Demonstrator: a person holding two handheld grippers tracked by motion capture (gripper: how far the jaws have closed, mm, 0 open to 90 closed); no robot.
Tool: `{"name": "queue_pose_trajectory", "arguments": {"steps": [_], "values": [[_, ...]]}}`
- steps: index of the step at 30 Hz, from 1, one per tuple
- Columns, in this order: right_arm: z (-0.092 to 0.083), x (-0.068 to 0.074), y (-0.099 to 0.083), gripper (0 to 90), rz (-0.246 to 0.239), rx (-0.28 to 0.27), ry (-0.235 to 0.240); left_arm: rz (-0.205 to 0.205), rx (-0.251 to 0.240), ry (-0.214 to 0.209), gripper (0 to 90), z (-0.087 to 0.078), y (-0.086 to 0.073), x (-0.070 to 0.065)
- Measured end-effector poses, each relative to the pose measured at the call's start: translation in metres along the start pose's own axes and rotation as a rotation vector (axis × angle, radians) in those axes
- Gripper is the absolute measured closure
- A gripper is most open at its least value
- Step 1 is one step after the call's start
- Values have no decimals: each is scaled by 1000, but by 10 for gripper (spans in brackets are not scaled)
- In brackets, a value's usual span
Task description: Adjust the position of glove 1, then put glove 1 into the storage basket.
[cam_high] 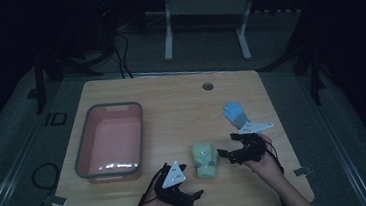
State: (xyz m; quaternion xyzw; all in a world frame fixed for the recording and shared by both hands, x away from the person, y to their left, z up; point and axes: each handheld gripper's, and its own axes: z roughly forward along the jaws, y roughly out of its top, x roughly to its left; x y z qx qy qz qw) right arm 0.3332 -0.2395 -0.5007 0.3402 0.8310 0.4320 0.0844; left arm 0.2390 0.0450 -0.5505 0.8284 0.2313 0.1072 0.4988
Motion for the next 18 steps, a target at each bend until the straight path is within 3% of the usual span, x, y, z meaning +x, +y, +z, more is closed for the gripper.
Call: {"name": "queue_pose_trajectory", "arguments": {"steps": [4,9,13,16,18], "values": [[1,1,1,156,-29,-9,14,9,-12,-27,37,1,3,6],[5,-3,5,299,-34,-13,5,100,4,-47,68,7,9,5],[10,-7,9,403,-7,-20,31,148,25,-80,150,17,12,4],[16,-5,11,411,-7,-9,53,151,60,-91,181,25,15,5],[22,-5,12,409,12,-5,70,178,63,-88,231,28,16,5]]}}
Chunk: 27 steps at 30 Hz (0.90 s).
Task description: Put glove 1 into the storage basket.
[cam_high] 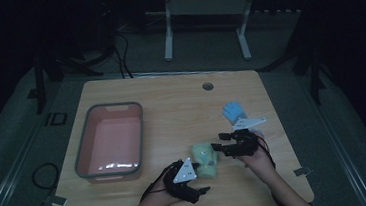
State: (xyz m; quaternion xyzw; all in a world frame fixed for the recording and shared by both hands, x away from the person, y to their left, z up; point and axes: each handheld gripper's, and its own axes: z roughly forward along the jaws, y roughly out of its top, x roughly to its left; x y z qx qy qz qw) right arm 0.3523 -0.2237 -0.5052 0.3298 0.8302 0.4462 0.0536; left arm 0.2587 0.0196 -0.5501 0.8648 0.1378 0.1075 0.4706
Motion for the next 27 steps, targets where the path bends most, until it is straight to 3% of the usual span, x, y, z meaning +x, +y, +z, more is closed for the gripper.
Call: {"name": "queue_pose_trajectory", "arguments": {"steps": [4,10,13,16,20,25,27], "values": [[11,-2,4,378,28,9,15,71,17,-1,315,4,3,0],[34,-5,3,326,32,72,31,167,50,-2,370,13,2,2],[43,-9,0,325,47,98,38,188,49,5,403,16,3,3],[50,-11,-3,326,70,114,70,250,76,21,425,19,2,3],[55,-12,-6,328,90,128,94,290,88,39,442,21,2,3],[61,-11,-10,341,98,162,129,350,123,94,442,26,0,1],[63,-11,-14,383,110,150,152,352,118,104,452,27,-1,1]]}}
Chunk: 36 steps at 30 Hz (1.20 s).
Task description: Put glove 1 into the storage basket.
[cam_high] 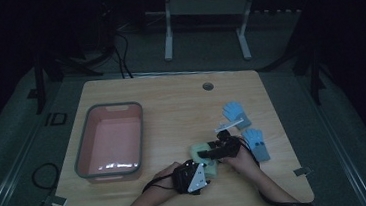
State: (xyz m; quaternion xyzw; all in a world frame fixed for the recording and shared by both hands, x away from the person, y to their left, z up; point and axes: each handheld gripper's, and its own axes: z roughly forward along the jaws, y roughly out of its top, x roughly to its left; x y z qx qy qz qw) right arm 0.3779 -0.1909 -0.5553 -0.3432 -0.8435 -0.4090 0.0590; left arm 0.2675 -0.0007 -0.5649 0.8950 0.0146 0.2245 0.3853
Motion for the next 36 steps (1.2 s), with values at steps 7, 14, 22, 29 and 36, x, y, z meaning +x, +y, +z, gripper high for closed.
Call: {"name": "queue_pose_trajectory", "arguments": {"steps": [7,14,22,29,36], "values": [[0,-2,-1,577,21,21,56,-12,13,40,626,4,1,1],[-5,2,4,680,14,28,51,-149,9,-51,738,-1,3,18],[-14,9,15,707,-1,5,57,-158,19,-39,748,-14,15,28],[-26,20,34,710,-46,-33,50,-143,20,-18,750,-34,26,40],[-29,33,52,710,-83,-55,54,-124,39,0,750,-53,31,49]]}}
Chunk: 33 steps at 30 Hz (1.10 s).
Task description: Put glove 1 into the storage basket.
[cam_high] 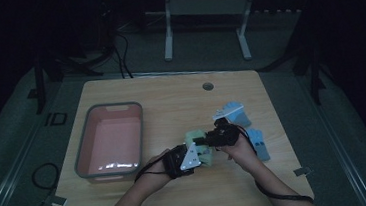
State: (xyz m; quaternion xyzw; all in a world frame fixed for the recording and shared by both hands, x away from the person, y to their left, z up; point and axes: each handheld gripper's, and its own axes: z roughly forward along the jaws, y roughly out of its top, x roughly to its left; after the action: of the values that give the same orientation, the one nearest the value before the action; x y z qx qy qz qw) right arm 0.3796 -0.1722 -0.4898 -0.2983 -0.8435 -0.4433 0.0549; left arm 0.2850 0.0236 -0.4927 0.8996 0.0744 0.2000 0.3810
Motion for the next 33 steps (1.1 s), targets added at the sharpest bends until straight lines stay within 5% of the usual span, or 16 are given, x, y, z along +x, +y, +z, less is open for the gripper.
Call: {"name": "queue_pose_trajectory", "arguments": {"steps": [9,33], "values": [[7,18,26,710,-49,-10,5,12,26,28,750,-28,-2,10],[59,55,89,711,-115,13,49,-51,55,93,751,-87,-41,39]]}}
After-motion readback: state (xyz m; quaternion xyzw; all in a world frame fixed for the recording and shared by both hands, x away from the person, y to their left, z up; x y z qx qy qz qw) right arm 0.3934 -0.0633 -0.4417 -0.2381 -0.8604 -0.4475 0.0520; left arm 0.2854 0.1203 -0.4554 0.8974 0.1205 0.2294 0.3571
